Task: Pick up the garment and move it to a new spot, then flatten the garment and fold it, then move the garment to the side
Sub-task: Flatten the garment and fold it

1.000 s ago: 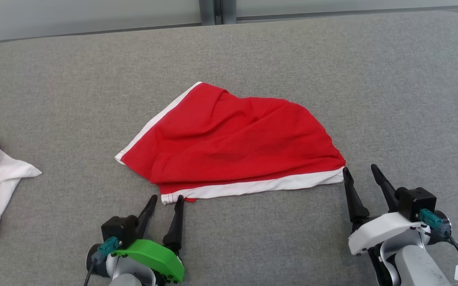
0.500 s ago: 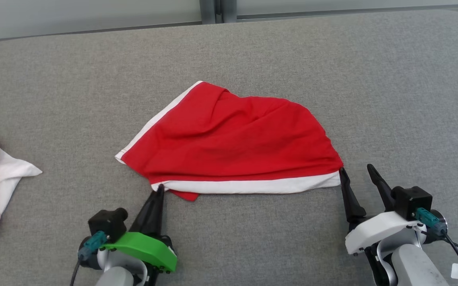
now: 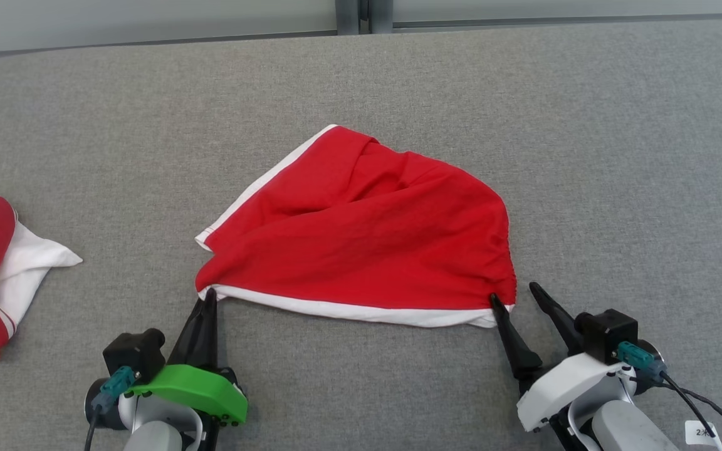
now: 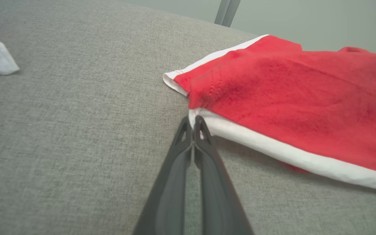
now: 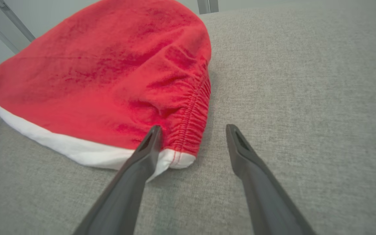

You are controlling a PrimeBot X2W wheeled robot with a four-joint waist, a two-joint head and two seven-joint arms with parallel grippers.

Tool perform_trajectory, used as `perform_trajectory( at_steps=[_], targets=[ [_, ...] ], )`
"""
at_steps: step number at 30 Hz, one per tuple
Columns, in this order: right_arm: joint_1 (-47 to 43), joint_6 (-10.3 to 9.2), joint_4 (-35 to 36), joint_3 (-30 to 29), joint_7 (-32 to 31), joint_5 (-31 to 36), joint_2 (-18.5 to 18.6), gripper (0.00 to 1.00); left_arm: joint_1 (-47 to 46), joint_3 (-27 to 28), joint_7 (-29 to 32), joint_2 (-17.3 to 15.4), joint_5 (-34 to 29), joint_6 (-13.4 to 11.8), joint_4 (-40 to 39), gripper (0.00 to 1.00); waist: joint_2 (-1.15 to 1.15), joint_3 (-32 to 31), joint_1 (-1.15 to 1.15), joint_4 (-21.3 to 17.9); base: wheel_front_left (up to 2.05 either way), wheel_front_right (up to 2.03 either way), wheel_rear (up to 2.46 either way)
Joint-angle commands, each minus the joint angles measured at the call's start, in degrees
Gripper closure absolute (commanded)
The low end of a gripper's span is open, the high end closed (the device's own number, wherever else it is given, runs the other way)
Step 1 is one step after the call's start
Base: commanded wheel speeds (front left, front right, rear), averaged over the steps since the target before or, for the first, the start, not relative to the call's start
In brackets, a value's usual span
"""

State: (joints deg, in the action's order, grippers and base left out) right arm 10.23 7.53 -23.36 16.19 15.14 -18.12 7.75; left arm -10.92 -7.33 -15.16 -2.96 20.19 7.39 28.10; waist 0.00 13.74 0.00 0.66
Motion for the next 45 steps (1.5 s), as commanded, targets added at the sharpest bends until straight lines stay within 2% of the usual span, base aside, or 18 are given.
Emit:
perform_trajectory(
  at_steps=[1,13,19,27,35,36,38,39,40,45],
  targets=[
    [-0.62,-0.08,0.04,0.42,0.01,-0.76,0.71,0.00,-0.54,0.40,0.02,-0.09,-0.47,0.15,0.06,1.00,0.00,0.01,0.00,-0.09,0.00,0.00,0.00],
    [-0.04,-0.08,0.46,12.11,0.00,-8.17,5.61,0.00,-0.62,1.48,0.01,-0.02,-1.31,0.15,-0.04,1.00,0.00,0.00,0.00,0.54,0.00,0.00,0.00],
    [0.42,-0.08,1.00,12.40,0.01,-8.60,6.69,0.00,0.01,1.75,0.01,-0.03,-1.67,0.16,-0.25,1.00,0.00,0.02,0.00,0.95,0.00,0.00,0.00],
    [-1.07,-0.08,1.33,8.72,0.01,-8.51,7.14,0.00,0.65,2.49,0.01,-0.05,-2.76,0.15,-0.75,1.00,0.00,-0.22,0.00,1.32,0.00,0.00,0.00],
    [0.48,-0.07,0.79,10.26,0.01,-7.91,6.49,0.00,0.30,2.77,0.01,-0.05,-3.07,0.15,-0.54,1.00,0.00,0.04,0.00,1.76,0.00,0.00,0.00],
    [0.78,-0.08,0.85,10.63,0.01,-7.78,6.41,0.06,0.24,2.77,0.01,-0.05,-3.06,0.15,-0.52,1.00,0.00,0.10,0.00,1.84,0.00,0.00,0.00],
    [1.15,-0.08,1.01,11.20,0.01,-7.68,6.43,0.57,0.24,2.67,0.01,-0.05,-3.06,0.15,-0.50,1.00,0.00,0.17,0.00,2.01,0.00,0.00,0.00],
    [1.26,-0.08,1.05,11.32,0.01,-7.70,6.43,0.69,0.16,2.64,0.01,-0.05,-3.02,0.15,-0.45,1.00,0.00,0.19,0.00,2.10,0.00,0.00,0.00],
    [1.29,-0.08,1.07,11.40,0.01,-7.76,6.40,1.00,0.08,2.62,0.01,-0.05,-3.01,0.15,-0.38,1.00,0.00,0.17,0.00,2.18,0.00,0.00,0.00],
    [-0.06,-0.08,0.40,11.65,0.01,-8.57,6.95,1.00,0.71,2.77,0.01,-0.05,-3.17,0.15,0.25,1.00,0.00,-1.41,0.00,2.24,0.00,0.00,0.00]
  ],
)
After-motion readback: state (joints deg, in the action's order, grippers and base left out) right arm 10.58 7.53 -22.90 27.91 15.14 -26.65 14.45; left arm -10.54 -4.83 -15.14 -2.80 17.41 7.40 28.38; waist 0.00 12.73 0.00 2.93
